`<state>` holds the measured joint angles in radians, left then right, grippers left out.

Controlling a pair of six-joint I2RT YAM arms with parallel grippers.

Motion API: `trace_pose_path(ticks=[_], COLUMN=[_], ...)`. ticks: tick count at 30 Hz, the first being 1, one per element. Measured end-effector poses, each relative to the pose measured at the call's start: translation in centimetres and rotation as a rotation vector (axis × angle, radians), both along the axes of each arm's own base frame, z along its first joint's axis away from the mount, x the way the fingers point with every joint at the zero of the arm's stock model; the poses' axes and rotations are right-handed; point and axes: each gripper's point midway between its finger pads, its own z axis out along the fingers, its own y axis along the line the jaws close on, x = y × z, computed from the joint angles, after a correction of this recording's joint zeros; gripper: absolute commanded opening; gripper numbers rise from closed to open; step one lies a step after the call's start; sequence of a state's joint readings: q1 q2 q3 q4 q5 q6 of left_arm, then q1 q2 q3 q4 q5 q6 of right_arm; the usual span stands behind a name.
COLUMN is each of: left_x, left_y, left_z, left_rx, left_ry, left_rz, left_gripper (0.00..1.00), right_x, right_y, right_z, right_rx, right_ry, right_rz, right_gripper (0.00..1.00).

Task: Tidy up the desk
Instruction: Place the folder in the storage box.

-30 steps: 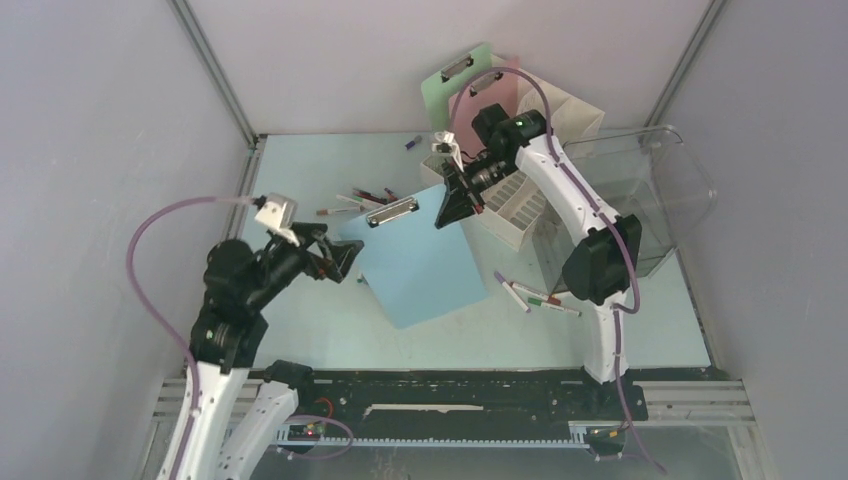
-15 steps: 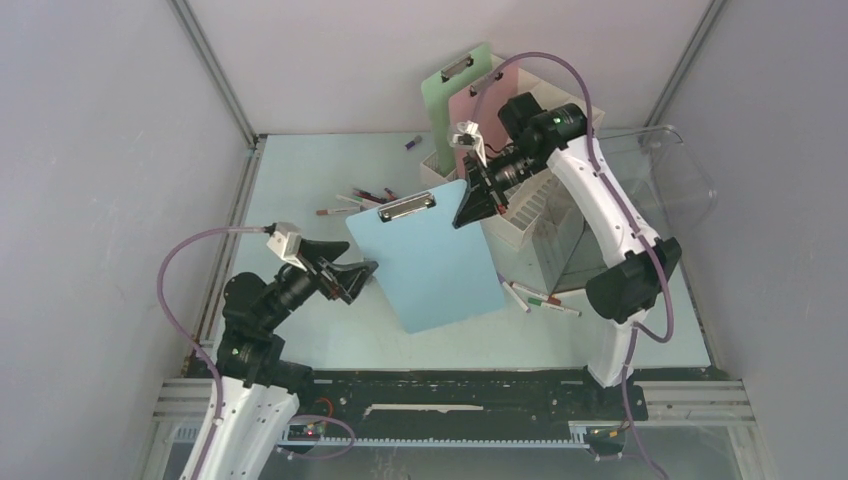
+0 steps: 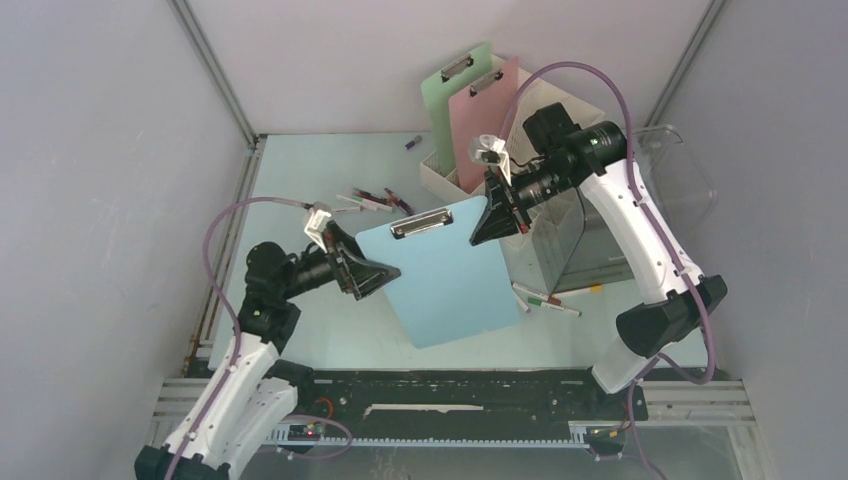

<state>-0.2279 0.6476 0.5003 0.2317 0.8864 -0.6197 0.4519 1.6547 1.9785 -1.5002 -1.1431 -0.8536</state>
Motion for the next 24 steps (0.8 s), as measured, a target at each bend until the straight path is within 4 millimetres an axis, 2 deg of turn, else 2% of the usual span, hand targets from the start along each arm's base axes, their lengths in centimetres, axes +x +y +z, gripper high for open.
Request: trace_pose_path(ticks=[6, 11, 12, 17, 18, 20, 24], left_x=[-2.1, -2.6, -2.6, -2.5, -2.5, -2.5, -2.7], left_y=[-2.8, -4.0, -4.0, -4.2, -4.2, -4.2, -4.1], left_z=[-1.1, -0.3, -0.2, -0.4, -0.5, -0.5, -0.1], left_rx=[0.029, 0.068, 0.077, 0.103, 0.106, 0.109, 0.106], left_ry=[0.036, -0.024, -0.040, -0.073, -0.076, -0.082, -0.096], left_rz=[-0.165, -0.224, -0.227, -0.247, -0.250, -0.251, -0.243], left_gripper=[0.57, 0.08, 0.01, 0.00, 0.00, 0.00, 0.00], right_x=[0.1, 0.6, 0.7, 1.1, 1.1, 1.0, 1.0], right_y=[-0.1, -0.5, -0.6, -0.9, -1.0, -1.0, -1.0], right_z=[-0.9, -1.2, -1.3, -1.5, -1.6, -1.7, -1.7], right_rx=[-0.011, -0.013, -0.011, -0.012, -0.011, -0.011, -0.008], right_ry=[0.022, 0.028, 0.027, 0.027, 0.027, 0.026, 0.026], right_rz=[-0.004, -0.022, -0.025, -0.038, -0.039, -0.039, -0.044], right_gripper=[0.00, 0.00, 0.00, 0.00, 0.03, 0.16, 0.52])
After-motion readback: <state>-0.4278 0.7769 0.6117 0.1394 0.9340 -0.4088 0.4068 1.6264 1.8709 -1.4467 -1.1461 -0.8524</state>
